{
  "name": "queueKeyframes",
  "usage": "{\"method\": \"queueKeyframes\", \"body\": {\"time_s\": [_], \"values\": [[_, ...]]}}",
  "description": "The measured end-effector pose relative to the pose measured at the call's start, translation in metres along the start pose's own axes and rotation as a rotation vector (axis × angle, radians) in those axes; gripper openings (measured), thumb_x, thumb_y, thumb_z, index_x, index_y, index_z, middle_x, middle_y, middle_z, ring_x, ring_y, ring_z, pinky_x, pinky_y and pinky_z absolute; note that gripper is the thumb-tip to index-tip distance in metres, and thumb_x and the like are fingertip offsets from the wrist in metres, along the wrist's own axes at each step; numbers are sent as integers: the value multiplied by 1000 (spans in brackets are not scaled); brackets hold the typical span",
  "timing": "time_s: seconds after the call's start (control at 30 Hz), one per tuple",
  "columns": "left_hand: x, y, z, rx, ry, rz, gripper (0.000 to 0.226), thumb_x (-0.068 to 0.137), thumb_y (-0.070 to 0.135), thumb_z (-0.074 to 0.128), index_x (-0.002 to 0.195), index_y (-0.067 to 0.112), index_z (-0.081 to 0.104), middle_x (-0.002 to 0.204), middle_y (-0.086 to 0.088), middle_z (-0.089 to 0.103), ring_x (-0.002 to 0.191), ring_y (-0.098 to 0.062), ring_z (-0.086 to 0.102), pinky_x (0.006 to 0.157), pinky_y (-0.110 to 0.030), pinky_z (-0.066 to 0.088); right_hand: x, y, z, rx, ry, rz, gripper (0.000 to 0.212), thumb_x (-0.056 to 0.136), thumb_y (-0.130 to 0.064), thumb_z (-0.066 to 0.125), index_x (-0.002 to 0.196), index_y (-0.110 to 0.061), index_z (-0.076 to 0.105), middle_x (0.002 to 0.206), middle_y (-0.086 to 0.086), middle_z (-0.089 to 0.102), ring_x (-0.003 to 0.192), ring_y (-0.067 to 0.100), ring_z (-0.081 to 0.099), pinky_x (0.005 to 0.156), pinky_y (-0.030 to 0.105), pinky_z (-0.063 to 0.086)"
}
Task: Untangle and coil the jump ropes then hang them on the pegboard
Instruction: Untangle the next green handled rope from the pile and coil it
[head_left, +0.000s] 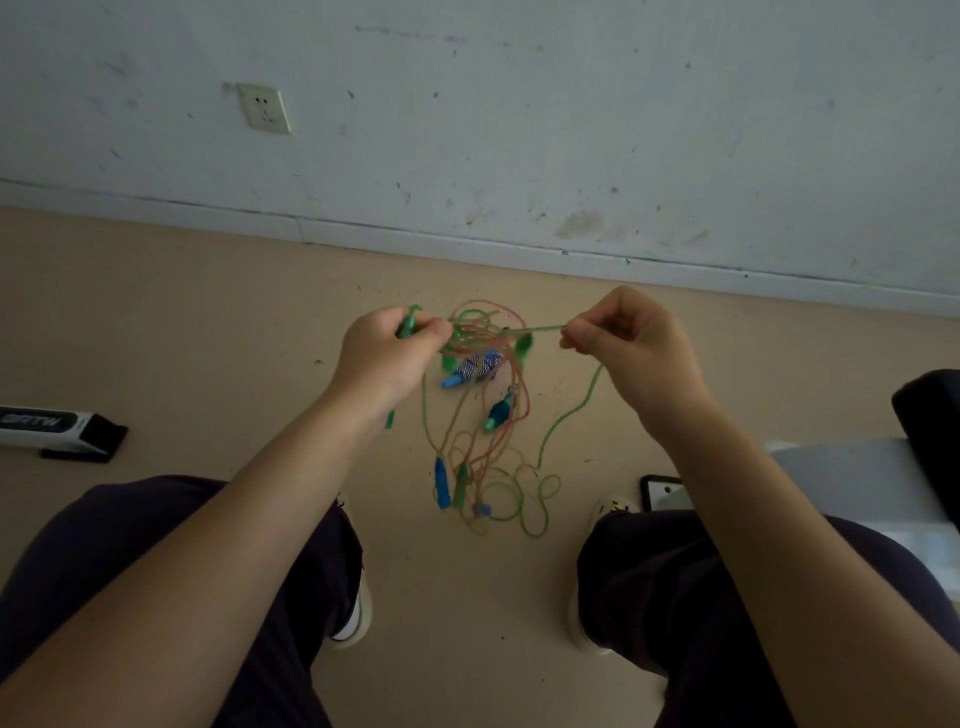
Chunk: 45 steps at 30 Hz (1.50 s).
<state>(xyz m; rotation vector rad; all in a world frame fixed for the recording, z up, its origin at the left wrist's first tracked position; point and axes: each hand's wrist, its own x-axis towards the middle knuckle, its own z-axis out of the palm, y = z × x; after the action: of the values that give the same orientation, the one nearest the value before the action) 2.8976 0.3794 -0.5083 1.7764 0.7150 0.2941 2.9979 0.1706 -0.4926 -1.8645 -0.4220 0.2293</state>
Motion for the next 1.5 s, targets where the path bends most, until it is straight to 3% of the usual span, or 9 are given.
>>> {"method": "queueKeyframes", "body": {"time_s": [0.27, 0.43, 0.63, 0.77, 0.87, 0.97, 1.17, 1.37, 1.5], "values": [[-9, 1, 6, -106, -242, 61, 8, 92, 24, 72, 94, 17, 71, 47, 15, 57, 39, -5, 39, 43, -24, 34, -11, -2, 14, 13, -377, 167, 12, 88, -7, 62, 98, -14, 59, 75, 4, 74, 58, 13, 62, 61, 24, 50], [-10, 2, 7, -49, -199, 65, 10, 90, 24, 73, 89, 13, 73, 45, 17, 55, 37, 0, 41, 41, -16, 34, -8, 1, 23, -179, -297, 154, 25, 84, -31, 76, 84, -12, 59, 48, -11, 56, 36, -1, 40, 39, 9, 29], [-11, -1, 10, 235, -184, 149, 17, 89, 30, 75, 84, 14, 74, 66, 9, 64, 51, 7, 52, 49, -11, 37, -3, 2, 18, -504, -234, 93, 27, 79, -38, 79, 77, -19, 60, 63, -10, 50, 53, 4, 42, 49, 20, 30], [-11, 2, 4, 190, -184, 249, 20, 84, 37, 78, 100, 27, 71, 93, 9, 68, 83, 3, 61, 71, -14, 44, -9, 1, 22, -617, -204, 63, 28, 80, -37, 78, 70, -22, 57, 65, -11, 53, 55, 2, 46, 47, 18, 30], [-12, 4, 3, 258, -302, 354, 32, 77, 49, 79, 107, 48, 65, 103, 15, 64, 88, 9, 57, 73, -14, 42, -14, -4, 30, -697, -243, 10, 29, 81, -39, 76, 68, -26, 53, 66, -12, 52, 56, 2, 45, 47, 19, 28], [-11, -1, 8, 328, -405, 305, 23, 78, 41, 81, 98, 42, 71, 101, 15, 66, 89, 6, 58, 73, -16, 39, -17, -9, 35, -690, -299, -47, 26, 82, -43, 74, 74, -25, 57, 64, -12, 48, 53, 0, 42, 46, 17, 26], [-4, -2, 2, 256, -315, 311, 14, 84, 28, 80, 75, 29, 70, 60, 30, 61, 57, 11, 53, 55, -5, 36, -13, -9, 23, -370, -252, -36, 22, 79, -31, 79, 84, -25, 59, 43, -11, 46, 34, 3, 37, 37, 12, 26], [2, -1, -11, 198, -115, 224, 12, 86, 29, 77, 77, 24, 71, 67, 19, 67, 63, 4, 57, 60, -16, 42, -6, -9, 3, -188, -92, -27, 15, 85, -29, 75, 90, -22, 62, 41, -7, 43, 33, 4, 27, 33, 16, 23], [11, -3, -21, -1, 105, 32, 21, 90, 27, 74, 75, 17, 63, 56, 7, 53, 51, -11, 45, 53, -25, 36, 3, -6, -24, -232, 53, -30, 3, 89, -28, 71, 86, -26, 70, 41, -11, 47, 33, 4, 33, 36, 13, 28]]}}
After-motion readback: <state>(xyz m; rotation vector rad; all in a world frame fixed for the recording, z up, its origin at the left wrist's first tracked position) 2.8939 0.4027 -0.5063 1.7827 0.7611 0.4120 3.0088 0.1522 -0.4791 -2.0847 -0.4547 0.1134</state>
